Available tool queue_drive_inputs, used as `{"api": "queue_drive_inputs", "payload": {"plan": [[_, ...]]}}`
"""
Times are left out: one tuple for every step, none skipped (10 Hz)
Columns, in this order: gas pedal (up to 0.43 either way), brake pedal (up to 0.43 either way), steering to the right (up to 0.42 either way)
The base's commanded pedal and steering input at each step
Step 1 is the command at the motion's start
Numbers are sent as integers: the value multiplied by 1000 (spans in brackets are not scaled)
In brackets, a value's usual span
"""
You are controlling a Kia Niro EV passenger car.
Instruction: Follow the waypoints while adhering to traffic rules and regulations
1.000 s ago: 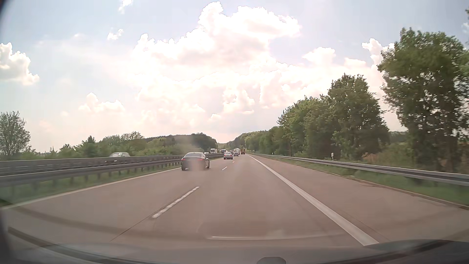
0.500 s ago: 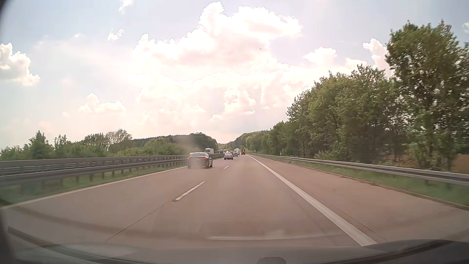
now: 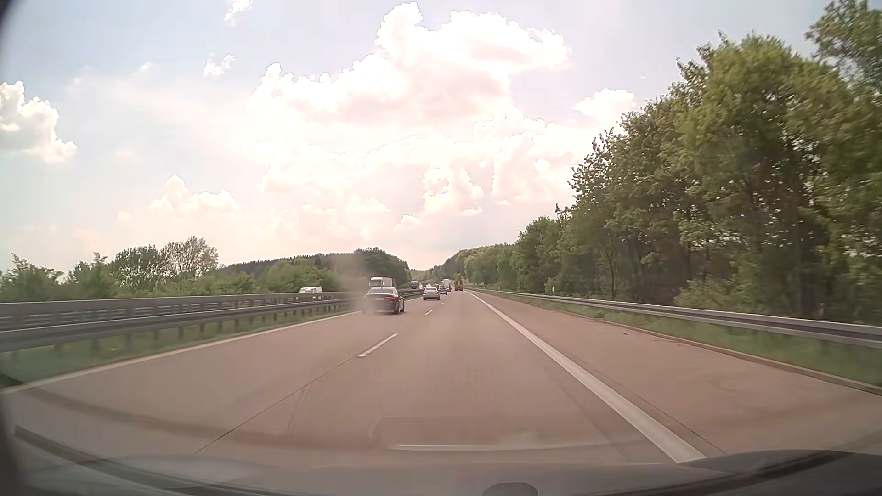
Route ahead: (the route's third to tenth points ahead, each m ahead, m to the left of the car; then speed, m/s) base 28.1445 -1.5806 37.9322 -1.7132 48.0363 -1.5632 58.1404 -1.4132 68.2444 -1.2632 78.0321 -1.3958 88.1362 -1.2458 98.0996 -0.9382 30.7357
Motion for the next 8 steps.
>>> {"api": "queue_drive_inputs", "payload": {"plan": [[240,0,-4],[240,0,-4],[240,0,-4],[240,0,-4],[240,0,-4],[240,0,-4],[240,0,-4],[240,0,-4]]}}
